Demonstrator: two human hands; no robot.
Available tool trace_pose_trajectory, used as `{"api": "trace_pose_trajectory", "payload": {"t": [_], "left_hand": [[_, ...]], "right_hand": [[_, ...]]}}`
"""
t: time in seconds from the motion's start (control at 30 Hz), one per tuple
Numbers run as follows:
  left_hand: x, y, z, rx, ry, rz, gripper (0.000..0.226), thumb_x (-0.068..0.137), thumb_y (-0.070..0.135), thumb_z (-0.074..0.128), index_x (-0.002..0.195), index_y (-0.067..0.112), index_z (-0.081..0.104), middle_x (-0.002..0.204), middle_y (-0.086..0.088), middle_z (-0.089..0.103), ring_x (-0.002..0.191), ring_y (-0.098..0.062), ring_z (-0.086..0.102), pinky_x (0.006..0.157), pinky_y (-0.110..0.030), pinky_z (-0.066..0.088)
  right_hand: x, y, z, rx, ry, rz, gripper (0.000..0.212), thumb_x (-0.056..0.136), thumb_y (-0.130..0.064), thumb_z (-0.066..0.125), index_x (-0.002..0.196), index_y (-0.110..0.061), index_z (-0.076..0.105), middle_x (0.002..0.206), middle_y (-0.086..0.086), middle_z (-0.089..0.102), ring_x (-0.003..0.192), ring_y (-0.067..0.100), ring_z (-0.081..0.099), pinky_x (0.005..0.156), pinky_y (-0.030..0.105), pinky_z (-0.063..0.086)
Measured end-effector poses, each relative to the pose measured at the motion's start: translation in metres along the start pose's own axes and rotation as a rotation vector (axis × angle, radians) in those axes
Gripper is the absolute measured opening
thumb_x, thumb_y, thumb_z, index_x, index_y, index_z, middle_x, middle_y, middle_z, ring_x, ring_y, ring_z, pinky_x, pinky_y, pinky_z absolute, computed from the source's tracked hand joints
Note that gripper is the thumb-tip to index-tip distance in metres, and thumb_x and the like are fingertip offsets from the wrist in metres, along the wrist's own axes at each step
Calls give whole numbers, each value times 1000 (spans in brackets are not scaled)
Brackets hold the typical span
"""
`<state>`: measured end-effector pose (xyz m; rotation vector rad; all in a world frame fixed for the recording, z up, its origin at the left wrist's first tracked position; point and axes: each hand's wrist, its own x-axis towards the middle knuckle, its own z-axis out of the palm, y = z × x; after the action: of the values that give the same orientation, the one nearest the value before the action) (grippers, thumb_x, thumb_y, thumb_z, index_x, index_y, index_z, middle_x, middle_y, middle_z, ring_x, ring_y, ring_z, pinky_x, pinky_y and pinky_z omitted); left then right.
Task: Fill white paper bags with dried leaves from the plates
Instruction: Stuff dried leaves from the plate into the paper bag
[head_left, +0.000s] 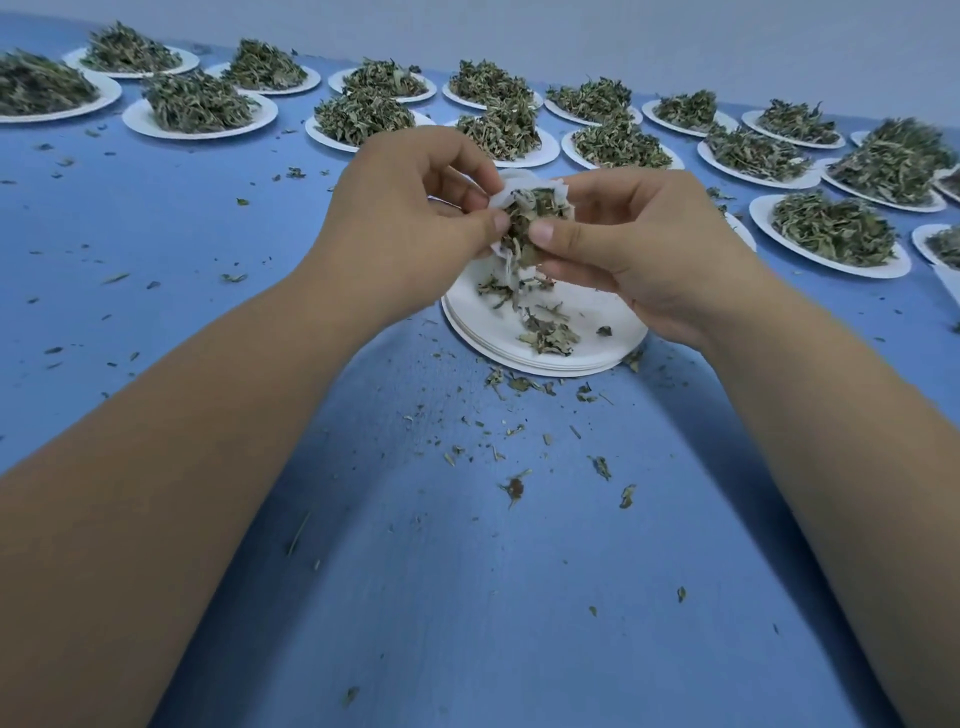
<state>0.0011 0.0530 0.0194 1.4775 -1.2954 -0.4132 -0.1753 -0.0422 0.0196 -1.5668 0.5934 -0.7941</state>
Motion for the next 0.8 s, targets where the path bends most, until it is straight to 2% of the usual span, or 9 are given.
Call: {"api": "trace_pose_trajectory", "payload": {"t": [0.1,0.23,0.33,0.47,0.6,0.67,0.73,0.77,0.8], "left_hand": [[0,1,1,-31,-30,-9,15,83,4,78,91,15,72,86,-14,70,77,-27,73,74,-37,63],[0,1,0,-64,-79,-14,14,84,0,76,91,12,72,94,-19,69,75,-24,71,70,-26,60],[-1,3,0,-84,-89,-9,14,85,1,76,88,14,72,97,-19,70,76,-26,73,75,-29,61],[0,4,0,-67,-114,-6,19,84,-3,75,84,16,70,83,-10,68,66,-15,70,67,-20,56],[0,7,-2,-91,-123,9,18,83,-2,76,84,15,72,79,-8,68,66,-15,70,69,-23,58],[2,7,-4,-118,-102,9,17,83,-3,76,85,13,72,80,-10,68,67,-15,69,71,-26,59],[2,8,-6,-151,-92,16,16,83,-5,75,86,10,71,80,-12,68,69,-15,68,72,-26,59],[3,8,-8,-168,-90,24,16,83,-5,75,87,10,71,80,-11,67,69,-16,67,72,-26,59],[3,8,-10,-181,-89,35,17,83,-6,75,86,10,71,79,-9,67,69,-16,67,72,-27,59]], "right_hand": [[2,0,2,-262,75,-74,28,77,-15,88,99,-10,70,72,4,73,68,20,74,48,26,49],[5,-1,6,-414,152,-90,31,73,-22,91,91,-5,71,70,13,61,56,16,55,45,23,41],[8,-2,10,-501,248,-71,21,73,-20,85,80,-10,69,62,2,54,50,12,44,39,17,32],[17,-7,16,-729,268,-53,10,71,-20,76,74,-16,67,55,-8,53,41,4,42,36,14,30],[30,-13,25,-990,298,-52,3,70,-18,64,73,-18,63,62,-5,57,54,9,50,43,20,34],[35,-18,32,-1017,300,-37,4,61,-25,58,63,-22,56,55,-10,54,51,4,48,42,20,31],[37,-25,40,-1019,291,-65,12,52,-30,47,53,-29,59,46,-20,53,49,-5,52,34,12,28],[37,-28,43,-1024,281,-77,20,50,-30,44,51,-40,62,43,-28,51,48,-10,51,34,11,31],[38,-31,46,-1032,279,-81,27,49,-30,42,50,-48,61,42,-25,50,46,-6,51,33,11,31]]}}
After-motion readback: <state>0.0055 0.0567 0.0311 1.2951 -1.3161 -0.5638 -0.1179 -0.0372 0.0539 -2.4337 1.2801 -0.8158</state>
